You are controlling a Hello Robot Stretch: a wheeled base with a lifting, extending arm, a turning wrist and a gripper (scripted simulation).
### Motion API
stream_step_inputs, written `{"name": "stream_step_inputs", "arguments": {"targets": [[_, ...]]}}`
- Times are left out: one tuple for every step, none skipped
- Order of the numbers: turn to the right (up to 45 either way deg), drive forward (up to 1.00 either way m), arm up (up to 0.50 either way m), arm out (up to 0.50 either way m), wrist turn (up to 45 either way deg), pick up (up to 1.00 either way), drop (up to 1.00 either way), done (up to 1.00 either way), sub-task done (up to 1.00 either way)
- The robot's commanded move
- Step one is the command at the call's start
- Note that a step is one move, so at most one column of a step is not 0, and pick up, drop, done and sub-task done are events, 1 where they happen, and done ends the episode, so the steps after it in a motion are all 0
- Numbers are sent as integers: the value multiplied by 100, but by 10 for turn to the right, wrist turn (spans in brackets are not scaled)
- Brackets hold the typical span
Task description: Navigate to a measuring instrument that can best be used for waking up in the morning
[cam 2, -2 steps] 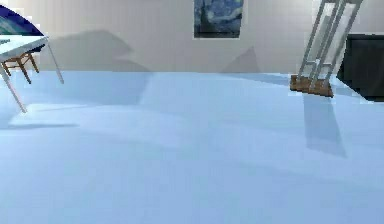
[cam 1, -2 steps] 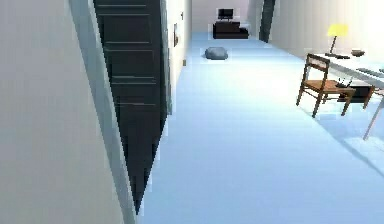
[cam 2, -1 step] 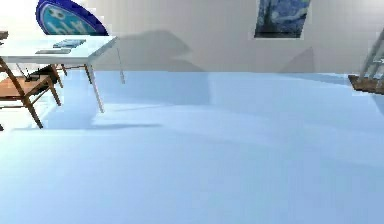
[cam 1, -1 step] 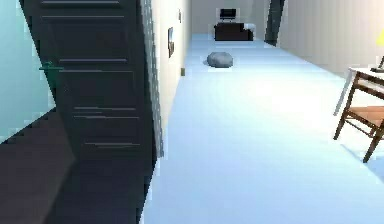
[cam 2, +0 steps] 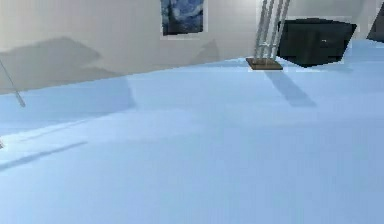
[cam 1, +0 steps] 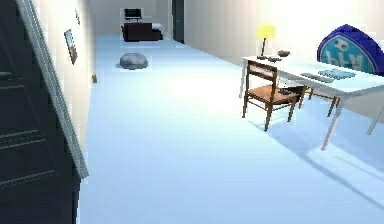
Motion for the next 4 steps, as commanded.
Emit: {"name": "stream_step_inputs", "arguments": {"targets": [[0, 5, 0, 0, 0, 0, 0, 0, 0], [-450, 0, 0, 0, 0, 0, 0, 0, 0], [-360, 0, 0, 0, 0, 0, 0, 0, 0], [0, 100, 0, 0, 0, 0, 0, 0, 0]]}}
